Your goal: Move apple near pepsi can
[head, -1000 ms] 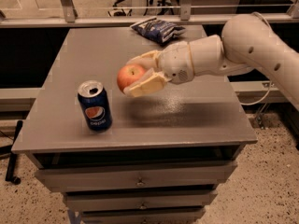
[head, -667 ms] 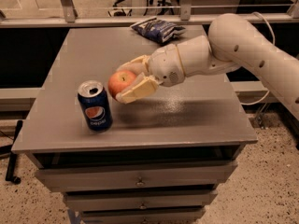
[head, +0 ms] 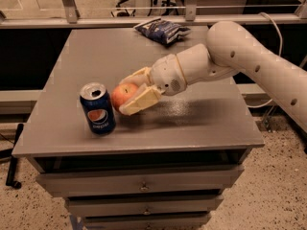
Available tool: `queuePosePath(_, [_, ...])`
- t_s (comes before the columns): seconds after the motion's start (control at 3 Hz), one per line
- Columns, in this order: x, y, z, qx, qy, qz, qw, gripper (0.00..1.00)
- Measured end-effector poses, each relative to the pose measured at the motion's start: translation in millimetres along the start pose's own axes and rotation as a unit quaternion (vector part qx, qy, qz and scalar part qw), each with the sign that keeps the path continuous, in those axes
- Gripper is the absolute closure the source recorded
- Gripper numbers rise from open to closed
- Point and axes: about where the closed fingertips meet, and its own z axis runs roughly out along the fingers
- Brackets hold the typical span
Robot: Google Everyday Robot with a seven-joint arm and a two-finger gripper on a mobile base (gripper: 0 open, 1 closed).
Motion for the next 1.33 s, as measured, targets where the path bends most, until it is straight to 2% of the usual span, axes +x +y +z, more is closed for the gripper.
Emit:
queuePosePath(0.33, [14.5, 6.0, 9.3, -0.027, 0.011, 0.036, 0.9989, 0.77])
queuePosePath(0.67, [17.8, 7.1, 14.6, -0.042, 0.016, 0.048, 0.9978, 0.53])
queuePosePath(1.0, [20.1, 9.3, 17.2, -0.05, 0.018, 0.052, 0.9972, 0.3])
queuePosePath(1.33, [16.9, 10.8, 10.8, -0.048, 0.024, 0.046, 0.9975, 0.0])
